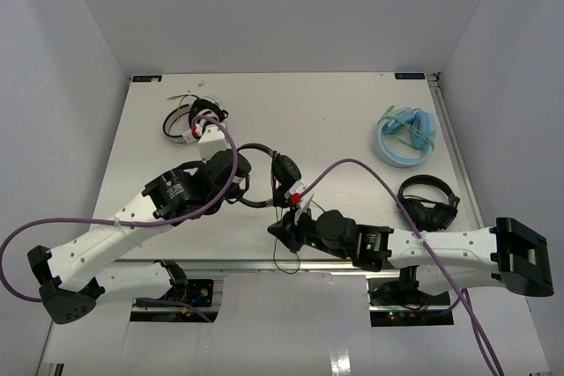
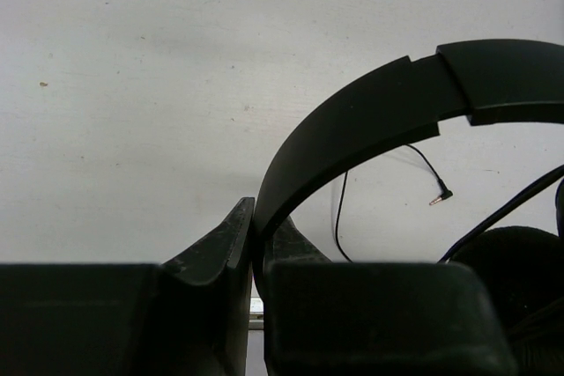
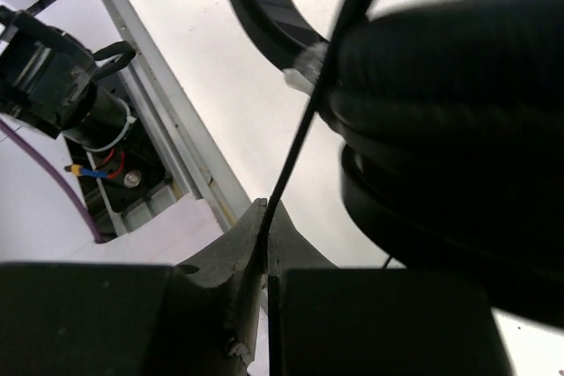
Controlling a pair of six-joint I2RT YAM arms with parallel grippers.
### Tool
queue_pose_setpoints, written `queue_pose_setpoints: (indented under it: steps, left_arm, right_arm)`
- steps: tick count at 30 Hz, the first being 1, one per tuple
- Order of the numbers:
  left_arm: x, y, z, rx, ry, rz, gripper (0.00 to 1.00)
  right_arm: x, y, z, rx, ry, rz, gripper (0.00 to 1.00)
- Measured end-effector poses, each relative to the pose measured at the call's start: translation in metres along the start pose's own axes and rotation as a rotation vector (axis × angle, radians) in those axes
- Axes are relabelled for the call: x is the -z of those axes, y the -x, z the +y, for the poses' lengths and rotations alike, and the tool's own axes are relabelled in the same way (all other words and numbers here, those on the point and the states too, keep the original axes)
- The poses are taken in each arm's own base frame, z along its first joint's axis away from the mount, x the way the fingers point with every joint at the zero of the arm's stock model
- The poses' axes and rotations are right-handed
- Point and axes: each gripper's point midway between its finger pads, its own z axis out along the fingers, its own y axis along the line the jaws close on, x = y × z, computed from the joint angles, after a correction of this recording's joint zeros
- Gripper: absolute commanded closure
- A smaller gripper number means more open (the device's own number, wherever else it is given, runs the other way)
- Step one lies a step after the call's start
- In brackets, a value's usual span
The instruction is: Wrap the headphones
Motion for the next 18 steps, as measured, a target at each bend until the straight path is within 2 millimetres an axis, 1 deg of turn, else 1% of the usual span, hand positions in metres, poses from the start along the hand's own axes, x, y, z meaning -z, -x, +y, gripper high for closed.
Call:
queue_pose_setpoints:
  steps: [5, 9, 18]
  left_arm:
    - [0.011, 0.006, 0.005, 0.033, -0.031, -0.019, 1.00]
    - [0.018, 0.009, 0.007, 0.053, -0.053, -0.028, 1.00]
    - [0.019, 0.005, 0.011, 0.043, -0.045, -0.017, 1.00]
  right_arm:
    - [-0.004, -0.001, -0.008, -0.009, -0.037, -0.050, 0.92]
    - [-0.011, -0.001, -0.008, -0.014, -0.039, -0.074, 0.92]
    - [-0.025, -0.010, -0.012, -0.014, -0.059, -0.095, 0.92]
